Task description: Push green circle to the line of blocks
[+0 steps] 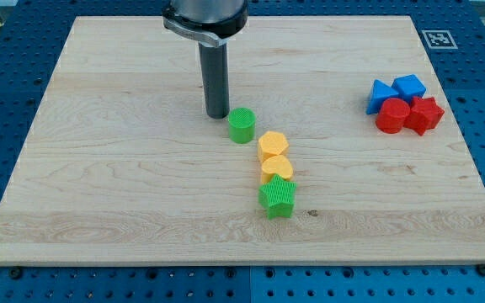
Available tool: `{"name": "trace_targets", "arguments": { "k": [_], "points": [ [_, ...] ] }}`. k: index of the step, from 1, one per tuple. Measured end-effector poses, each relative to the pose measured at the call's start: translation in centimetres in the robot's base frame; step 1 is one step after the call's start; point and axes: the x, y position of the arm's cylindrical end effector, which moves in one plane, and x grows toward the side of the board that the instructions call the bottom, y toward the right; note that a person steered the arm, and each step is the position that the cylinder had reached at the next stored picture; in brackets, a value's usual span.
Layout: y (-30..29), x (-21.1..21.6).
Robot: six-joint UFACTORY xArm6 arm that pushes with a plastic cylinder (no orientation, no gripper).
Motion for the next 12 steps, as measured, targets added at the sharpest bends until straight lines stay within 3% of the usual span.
{"name": "trace_targets", "arguments": {
  "k": [2,3,7,12],
  "points": [
    [-0.3,2.7],
    [2.5,2.8],
    [6.8,-1.8],
    [8.5,0.8]
  ]
}}
